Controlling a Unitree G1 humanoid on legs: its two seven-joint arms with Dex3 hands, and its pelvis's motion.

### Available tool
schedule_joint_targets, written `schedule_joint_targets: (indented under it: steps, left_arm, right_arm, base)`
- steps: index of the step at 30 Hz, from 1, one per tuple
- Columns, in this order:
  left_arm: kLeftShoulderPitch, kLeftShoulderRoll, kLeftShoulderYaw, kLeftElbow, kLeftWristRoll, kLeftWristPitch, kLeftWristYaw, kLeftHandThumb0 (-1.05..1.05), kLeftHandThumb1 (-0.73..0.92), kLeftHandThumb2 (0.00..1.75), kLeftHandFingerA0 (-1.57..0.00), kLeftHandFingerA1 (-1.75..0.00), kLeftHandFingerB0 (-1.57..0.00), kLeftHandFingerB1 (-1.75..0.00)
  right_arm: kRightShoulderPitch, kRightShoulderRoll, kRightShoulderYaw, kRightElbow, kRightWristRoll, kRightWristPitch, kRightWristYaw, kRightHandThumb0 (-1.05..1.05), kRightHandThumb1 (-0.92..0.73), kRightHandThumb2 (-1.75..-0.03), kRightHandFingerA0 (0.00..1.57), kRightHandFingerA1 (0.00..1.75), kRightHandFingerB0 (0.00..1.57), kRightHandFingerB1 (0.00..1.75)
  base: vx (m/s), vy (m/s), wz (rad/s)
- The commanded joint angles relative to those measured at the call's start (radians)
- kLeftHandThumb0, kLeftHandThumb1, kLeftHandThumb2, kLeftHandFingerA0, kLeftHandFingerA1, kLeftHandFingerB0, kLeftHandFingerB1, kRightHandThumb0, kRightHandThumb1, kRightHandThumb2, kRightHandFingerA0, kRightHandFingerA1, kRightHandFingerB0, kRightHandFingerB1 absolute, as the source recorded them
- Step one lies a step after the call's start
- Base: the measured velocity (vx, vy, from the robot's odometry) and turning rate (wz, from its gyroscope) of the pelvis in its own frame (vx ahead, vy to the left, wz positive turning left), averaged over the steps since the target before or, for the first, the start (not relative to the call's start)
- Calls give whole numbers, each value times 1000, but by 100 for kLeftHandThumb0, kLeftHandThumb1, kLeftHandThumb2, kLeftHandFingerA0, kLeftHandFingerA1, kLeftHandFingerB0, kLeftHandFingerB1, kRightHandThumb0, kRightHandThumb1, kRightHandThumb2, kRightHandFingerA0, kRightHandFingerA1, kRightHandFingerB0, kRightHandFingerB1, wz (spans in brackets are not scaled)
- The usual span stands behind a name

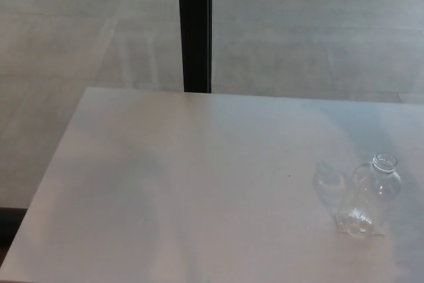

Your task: The robot uses its right hand to grab and lift the lid of the spray bottle kept in the middle of the desk and places the lid on the right side of the bottle

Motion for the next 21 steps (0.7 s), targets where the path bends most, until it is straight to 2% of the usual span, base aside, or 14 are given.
schedule_joint_targets:
  steps: [1,3,4,5,8,10,11,14,16,17,19,20,21]
  left_arm:
    - [4,15,8,-1,-20,-18,-8,-87,71,109,-49,-59,-33,-52]
    - [4,13,8,-1,-20,-18,-8,-87,71,109,-49,-59,-33,-52]
    - [4,13,7,0,-18,-19,-2,-83,87,66,-57,-49,-39,-40]
    - [6,11,8,0,-18,-20,-1,-83,87,66,-57,-49,-39,-40]
    - [7,9,-3,3,-6,-33,-1,-84,88,66,-57,-49,-39,-40]
    - [6,9,-12,4,3,-34,0,-84,89,66,-57,-50,-39,-40]
    - [5,12,-22,2,12,-28,9,-81,88,66,-57,-48,-41,-39]
    - [3,17,-44,2,28,-34,16,-82,90,67,-58,-49,-41,-39]
    - [3,18,-47,1,23,-38,12,-84,89,67,-56,-48,-40,-39]
    - [2,18,-41,1,12,-31,5,-82,88,66,-56,-51,-41,-40]
    - [1,18,-43,-1,11,-29,7,-82,88,67,-55,-50,-39,-39]
    - [4,17,-45,-2,12,-36,6,-82,89,66,-56,-50,-38,-40]
    - [11,15,-49,0,15,-41,7,-82,88,66,-56,-50,-40,-40]
  right_arm:
    - [200,45,63,106,-86,-92,-142,-29,-62,-88,92,161,88,108]
    - [200,41,67,109,-85,-97,-148,-29,-62,-88,92,161,88,108]
    - [214,48,75,126,-96,-109,-171,-30,-61,-90,92,160,89,105]
    - [228,58,88,150,-106,-121,-194,-31,-61,-91,93,160,89,103]
    - [272,67,155,199,-183,-94,-253,-32,-67,-80,89,157,83,81]
    - [279,61,182,225,-208,-103,-280,-32,-68,-79,89,154,81,76]
    - [293,54,214,236,-245,-90,-291,-32,-72,-73,88,144,76,67]
    - [299,46,263,264,-284,-71,-307,-34,-74,-62,87,124,70,54]
    - [293,45,291,289,-292,-51,-298,-38,-75,-62,85,122,64,52]
    - [294,45,305,286,-286,-16,-251,-46,-73,-63,78,104,54,44]
    - [296,35,328,278,-296,12,-217,-52,-72,-62,61,80,43,35]
    - [298,32,333,279,-298,13,-219,-57,-58,-92,56,75,31,48]
    - [310,27,337,277,-293,8,-218,-57,-56,-90,41,66,26,46]
  base:
    - [0,0,0]
    - [0,0,0]
    - [0,0,0]
    - [0,0,0]
    - [0,0,0]
    - [0,0,0]
    - [0,0,0]
    - [0,0,0]
    - [0,0,0]
    - [0,0,0]
    - [0,0,0]
    - [0,0,0]
    - [0,0,0]
